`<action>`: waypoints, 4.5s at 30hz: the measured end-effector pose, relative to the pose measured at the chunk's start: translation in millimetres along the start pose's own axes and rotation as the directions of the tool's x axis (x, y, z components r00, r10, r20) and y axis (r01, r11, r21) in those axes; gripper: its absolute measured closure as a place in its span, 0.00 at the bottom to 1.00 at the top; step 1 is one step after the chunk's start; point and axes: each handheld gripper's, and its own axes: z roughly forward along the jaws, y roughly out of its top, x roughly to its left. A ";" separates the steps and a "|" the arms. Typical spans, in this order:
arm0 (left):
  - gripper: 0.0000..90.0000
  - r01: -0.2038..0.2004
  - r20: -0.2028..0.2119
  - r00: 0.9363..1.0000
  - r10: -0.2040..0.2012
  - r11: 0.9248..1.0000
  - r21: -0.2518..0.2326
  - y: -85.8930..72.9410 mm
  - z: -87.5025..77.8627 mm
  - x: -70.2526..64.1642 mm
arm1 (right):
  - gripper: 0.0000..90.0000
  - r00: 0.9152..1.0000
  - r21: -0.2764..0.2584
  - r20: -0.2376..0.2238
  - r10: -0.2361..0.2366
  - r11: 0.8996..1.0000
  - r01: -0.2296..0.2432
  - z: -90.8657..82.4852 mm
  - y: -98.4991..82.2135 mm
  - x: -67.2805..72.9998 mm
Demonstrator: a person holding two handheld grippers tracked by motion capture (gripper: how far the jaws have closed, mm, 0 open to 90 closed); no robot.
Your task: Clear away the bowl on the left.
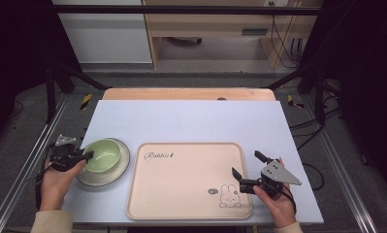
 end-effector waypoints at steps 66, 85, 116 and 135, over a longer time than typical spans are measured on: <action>0.90 0.045 0.089 0.995 -0.038 0.996 -0.074 11.5 -15.2 -10.4 | 0.03 1.000 0.010 -0.005 0.004 1.000 -0.004 0.6 -0.3 0.6; 0.90 0.049 0.144 0.989 -0.027 0.987 -0.153 26.3 -33.9 -24.4 | 0.03 1.000 0.012 -0.008 0.002 1.000 -0.002 1.1 -0.6 1.0; 0.90 0.011 0.194 0.981 0.021 0.987 -0.162 34.4 -29.6 -55.5 | 0.03 1.000 0.019 -0.015 0.009 1.000 -0.008 1.5 -0.6 1.9; 0.90 -0.035 0.217 0.974 0.066 0.989 -0.142 35.1 -20.5 -75.4 | 0.03 1.000 0.020 -0.017 0.006 1.000 -0.006 1.1 -0.7 1.2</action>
